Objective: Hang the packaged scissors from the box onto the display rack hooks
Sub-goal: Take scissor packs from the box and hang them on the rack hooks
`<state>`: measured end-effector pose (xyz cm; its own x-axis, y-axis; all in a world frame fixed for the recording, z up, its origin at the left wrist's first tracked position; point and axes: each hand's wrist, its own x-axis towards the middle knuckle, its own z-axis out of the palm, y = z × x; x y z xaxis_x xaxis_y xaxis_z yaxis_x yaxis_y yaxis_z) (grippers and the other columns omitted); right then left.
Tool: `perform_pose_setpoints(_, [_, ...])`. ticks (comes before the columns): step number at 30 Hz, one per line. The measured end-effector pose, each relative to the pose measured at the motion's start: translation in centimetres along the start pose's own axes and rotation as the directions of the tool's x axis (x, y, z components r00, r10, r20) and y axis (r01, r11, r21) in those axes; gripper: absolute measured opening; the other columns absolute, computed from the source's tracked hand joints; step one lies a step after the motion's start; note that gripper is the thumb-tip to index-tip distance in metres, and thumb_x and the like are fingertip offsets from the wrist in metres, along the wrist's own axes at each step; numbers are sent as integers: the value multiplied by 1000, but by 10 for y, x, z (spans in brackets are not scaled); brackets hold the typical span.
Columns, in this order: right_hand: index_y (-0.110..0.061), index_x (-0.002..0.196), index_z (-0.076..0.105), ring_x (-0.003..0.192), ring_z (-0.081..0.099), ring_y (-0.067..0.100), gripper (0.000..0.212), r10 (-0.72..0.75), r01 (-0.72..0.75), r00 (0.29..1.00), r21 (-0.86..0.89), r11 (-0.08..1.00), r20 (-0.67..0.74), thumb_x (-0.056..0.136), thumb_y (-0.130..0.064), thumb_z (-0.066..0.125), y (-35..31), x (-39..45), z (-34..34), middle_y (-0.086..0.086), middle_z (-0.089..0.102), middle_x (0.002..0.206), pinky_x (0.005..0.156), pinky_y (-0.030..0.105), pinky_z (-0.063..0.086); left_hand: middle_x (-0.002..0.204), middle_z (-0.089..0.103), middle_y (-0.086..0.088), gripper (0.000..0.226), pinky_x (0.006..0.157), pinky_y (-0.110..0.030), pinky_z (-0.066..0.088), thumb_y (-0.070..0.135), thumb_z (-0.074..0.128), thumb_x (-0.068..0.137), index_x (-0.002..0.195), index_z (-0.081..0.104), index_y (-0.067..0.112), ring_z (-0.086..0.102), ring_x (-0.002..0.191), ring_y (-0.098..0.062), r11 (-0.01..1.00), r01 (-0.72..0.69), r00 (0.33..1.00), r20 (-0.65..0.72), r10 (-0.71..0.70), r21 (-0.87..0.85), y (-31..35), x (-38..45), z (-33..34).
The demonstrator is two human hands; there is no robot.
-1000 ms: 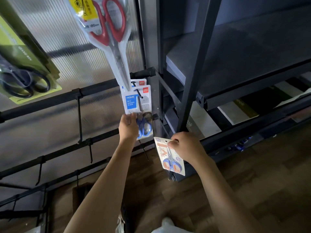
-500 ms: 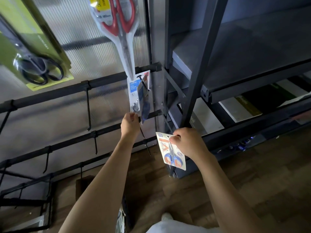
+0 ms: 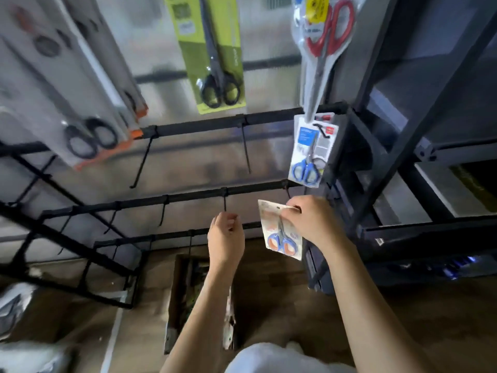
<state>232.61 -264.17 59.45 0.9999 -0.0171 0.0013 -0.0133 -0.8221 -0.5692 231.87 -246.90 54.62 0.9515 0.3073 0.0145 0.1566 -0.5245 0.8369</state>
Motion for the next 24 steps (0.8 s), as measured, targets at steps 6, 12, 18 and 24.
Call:
perform_pose_setpoints(6, [-11, 75, 64, 62, 53, 20, 21, -121, 118, 989, 38, 992, 85, 91, -22, 54, -80, -7, 39, 7, 61, 69, 48, 24, 28, 96, 63, 4, 15, 69, -12, 41, 16, 50, 95, 103, 63, 13, 58, 87, -10, 998, 42, 992, -117, -47, -42, -30, -5, -97])
perform_pose_setpoints(12, [-13, 80, 65, 62, 59, 17, 25, -234, 234, 964, 15, 972, 129, 94, -27, 50, -147, -18, 84, 5, 63, 70, 50, 24, 37, 95, 61, 5, 16, 59, -1, 37, 16, 48, 96, 105, 61, 12, 55, 85, -6, 997, 68, 978, -192, -75, -45, -61, -7, -166])
perform_pose_setpoints(18, [-13, 82, 67, 58, 56, 11, 25, -320, 320, 942, 20, 947, 98, 95, -27, 51, -198, -31, 113, 2, 64, 68, 48, 20, 33, 95, 64, 3, 15, 71, -11, 37, 15, 50, 95, 104, 62, 11, 58, 87, -10, 999, 33, 968, -246, -39, -28, -87, -3, -219])
perform_pose_setpoints(24, [-13, 86, 67, 66, 62, 15, 25, -313, 305, 942, 82, 949, 118, 96, -29, 50, -221, -41, 134, 2, 67, 73, 52, 27, 42, 91, 63, 6, 13, 71, -14, 38, 15, 51, 95, 102, 61, 13, 57, 85, -8, 998, 27, 963, -266, -40, -53, -101, 1, -243])
